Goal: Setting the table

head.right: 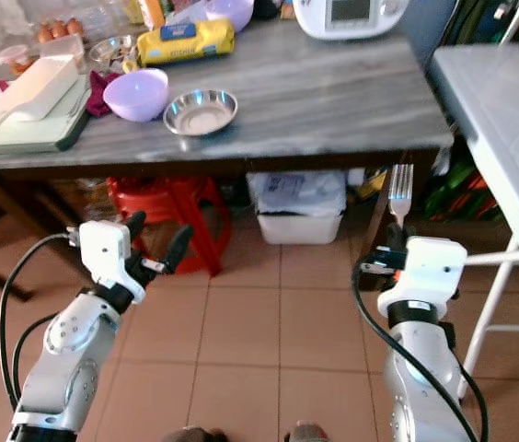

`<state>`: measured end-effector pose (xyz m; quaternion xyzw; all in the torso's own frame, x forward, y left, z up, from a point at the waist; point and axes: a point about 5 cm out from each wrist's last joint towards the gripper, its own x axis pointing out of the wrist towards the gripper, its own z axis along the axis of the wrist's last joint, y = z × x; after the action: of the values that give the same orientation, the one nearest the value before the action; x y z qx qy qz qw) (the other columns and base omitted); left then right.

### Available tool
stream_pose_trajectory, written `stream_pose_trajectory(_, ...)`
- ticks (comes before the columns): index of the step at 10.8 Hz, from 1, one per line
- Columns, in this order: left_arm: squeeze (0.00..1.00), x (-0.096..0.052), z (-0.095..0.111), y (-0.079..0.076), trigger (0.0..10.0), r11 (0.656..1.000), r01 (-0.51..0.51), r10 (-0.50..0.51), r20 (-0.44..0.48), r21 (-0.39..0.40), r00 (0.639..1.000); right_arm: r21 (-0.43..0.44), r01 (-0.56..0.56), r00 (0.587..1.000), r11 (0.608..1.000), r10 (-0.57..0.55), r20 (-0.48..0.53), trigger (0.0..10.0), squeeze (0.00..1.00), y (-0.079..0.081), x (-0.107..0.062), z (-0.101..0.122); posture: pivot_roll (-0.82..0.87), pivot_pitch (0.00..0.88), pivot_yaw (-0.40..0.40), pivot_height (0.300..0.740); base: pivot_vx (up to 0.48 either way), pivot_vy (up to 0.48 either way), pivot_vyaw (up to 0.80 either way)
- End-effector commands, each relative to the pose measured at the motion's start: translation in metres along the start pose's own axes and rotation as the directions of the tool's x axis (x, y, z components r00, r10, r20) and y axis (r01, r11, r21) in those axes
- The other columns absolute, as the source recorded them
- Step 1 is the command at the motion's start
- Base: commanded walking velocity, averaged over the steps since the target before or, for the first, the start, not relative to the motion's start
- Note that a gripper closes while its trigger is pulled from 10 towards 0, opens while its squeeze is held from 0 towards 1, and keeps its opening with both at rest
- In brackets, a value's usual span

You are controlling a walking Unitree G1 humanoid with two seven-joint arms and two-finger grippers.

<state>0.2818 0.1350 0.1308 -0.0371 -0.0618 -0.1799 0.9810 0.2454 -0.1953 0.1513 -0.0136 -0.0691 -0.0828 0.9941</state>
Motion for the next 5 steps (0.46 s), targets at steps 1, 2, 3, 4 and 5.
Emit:
stream_pose_trajectory(1, 0.0, -0.0034, -0.0005, 0.0054, 10.0, 1.0, -0.019, 0.019, -0.01, 0.012, 1.0, 0.007, -0.024, 1.0, 1.0, 0.024, 0.009, 10.0, 0.0, 0.0063, -0.0007, 0.002, -0.18, 0.182, 0.09, 0.74, 0.281, 0.0, 0.0)
stream_pose_trajectory(2, 0.0, -0.0032, -0.0008, 0.0047, 10.0, 1.0, -0.012, 0.013, -0.01, 0.014, 1.0, 0.008, -0.024, 1.0, 1.0, 0.024, 0.008, 10.0, 0.0, 0.0063, -0.0007, 0.002, -0.18, 0.182, 0.09, 0.74, 0.281, 0.0, 0.0)
stream_pose_trajectory(3, 0.0, -0.0029, -0.0008, 0.0034, 10.0, 1.0, -0.007, 0.007, -0.009, 0.017, 1.0, 0.008, -0.023, 1.0, 1.0, 0.023, 0.006, 10.0, 0.0, 0.0059, -0.0007, 0.0014, -0.18, 0.183, 0.091, 0.74, 0.281, 0.0, 0.0)
stream_pose_trajectory(4, 0.0, -0.0027, -0.0008, 0.0034, 10.0, 1.0, -0.007, 0.007, -0.01, 0.016, 1.0, 0.006, -0.025, 1.0, 1.0, 0.025, 0.005, 10.0, 0.0, 0.0063, -0.0006, 0.0009, -0.18, 0.183, 0.091, 0.74, 0.281, 0.0, 0.0)
stream_pose_trajectory(5, 0.0, -0.0025, -0.0007, 0.0033, 10.0, 1.0, -0.007, 0.007, -0.01, 0.016, 1.0, -0.008, -0.025, 1.0, 1.0, 0.025, 0.012, 10.0, 0.0, 0.0061, -0.0004, 0.0019, -0.18, 0.183, 0.09, 0.74, 0.281, 0.0, 0.0)
